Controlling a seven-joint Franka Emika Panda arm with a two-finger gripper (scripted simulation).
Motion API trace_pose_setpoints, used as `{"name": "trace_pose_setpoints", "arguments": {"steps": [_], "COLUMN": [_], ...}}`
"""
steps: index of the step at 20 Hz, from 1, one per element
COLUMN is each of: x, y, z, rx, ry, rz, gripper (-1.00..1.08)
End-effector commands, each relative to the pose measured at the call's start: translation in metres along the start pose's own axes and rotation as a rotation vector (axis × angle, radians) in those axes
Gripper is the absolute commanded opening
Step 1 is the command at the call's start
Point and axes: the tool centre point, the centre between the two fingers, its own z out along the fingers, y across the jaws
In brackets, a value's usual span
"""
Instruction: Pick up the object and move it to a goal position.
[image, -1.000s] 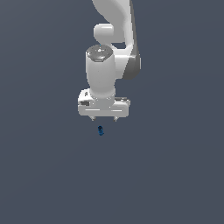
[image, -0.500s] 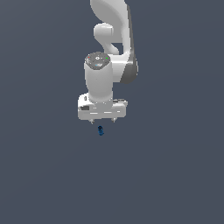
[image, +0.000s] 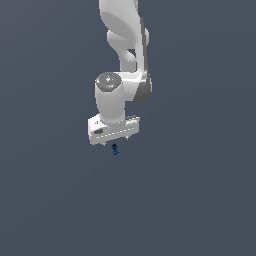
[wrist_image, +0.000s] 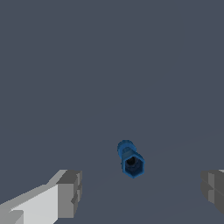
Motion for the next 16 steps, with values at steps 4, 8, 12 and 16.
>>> {"name": "trace_pose_setpoints", "arguments": {"steps": [4,8,12,16], "x": [-0.008,-0.012,-0.014,-0.016], "y": [0.003,0.004,0.005,0.005], "z": [0.018,0.027,0.033,0.036], "rx": [0.006,0.010,0.013,0.015], "ry": [-0.008,-0.011,-0.013,-0.014], "rz": [-0.121,-0.183,-0.225,-0.245], "gripper": [1.00,1.00,1.00,1.00]}}
